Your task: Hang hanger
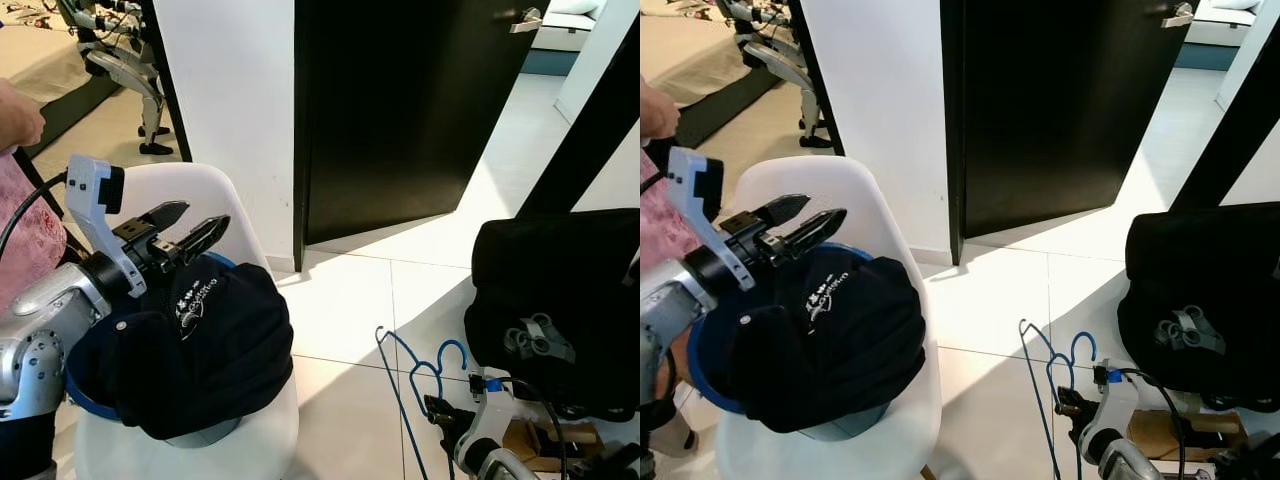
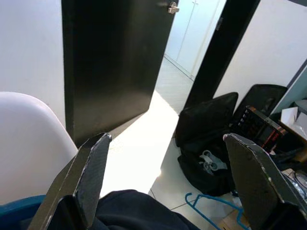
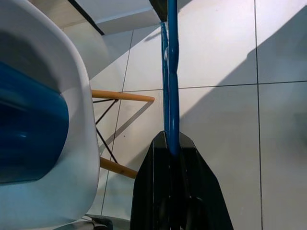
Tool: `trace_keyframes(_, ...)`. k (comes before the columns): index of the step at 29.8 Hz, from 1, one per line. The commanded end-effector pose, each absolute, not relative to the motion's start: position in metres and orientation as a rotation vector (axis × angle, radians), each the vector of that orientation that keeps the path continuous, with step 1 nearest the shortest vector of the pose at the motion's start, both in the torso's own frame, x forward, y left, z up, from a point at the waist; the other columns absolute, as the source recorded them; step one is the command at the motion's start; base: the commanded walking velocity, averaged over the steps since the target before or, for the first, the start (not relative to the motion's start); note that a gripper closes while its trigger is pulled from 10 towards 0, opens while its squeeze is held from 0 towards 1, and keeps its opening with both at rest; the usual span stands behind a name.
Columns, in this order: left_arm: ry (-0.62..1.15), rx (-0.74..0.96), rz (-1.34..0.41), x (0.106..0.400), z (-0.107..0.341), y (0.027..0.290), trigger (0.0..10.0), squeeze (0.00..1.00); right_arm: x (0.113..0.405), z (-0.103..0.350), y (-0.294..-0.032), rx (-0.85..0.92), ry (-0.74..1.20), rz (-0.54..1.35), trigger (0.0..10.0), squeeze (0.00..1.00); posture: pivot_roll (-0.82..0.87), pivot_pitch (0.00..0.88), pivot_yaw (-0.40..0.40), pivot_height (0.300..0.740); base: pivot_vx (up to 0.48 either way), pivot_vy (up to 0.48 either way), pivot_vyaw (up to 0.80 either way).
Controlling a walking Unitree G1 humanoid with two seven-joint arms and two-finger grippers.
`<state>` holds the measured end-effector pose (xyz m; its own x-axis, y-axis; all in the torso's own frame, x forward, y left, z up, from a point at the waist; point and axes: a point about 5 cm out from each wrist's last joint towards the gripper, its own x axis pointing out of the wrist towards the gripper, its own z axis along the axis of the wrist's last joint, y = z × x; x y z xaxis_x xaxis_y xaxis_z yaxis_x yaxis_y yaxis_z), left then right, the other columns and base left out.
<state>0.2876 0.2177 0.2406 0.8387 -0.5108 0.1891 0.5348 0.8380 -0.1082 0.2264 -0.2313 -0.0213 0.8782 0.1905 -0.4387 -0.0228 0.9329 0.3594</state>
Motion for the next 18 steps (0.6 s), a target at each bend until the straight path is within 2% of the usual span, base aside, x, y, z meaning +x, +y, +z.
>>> trace_keyframes(1,-0.155,-0.173,-0.515,0.291,0.238,0.221,10.0,1.00,0.223,-0.024,-0.232,0.363,0.502,0.107,10.0,0.00,-0.01,0.116,-0.026,0.740,0.000,0.000,0.00)
trace_keyframes(18,-0.160,-0.237,-0.359,0.301,0.228,0.230,10.0,1.00,0.223,-0.023,-0.233,0.363,0.503,0.108,10.0,0.00,-0.01,0.117,-0.026,0.740,0.000,0.000,0.00)
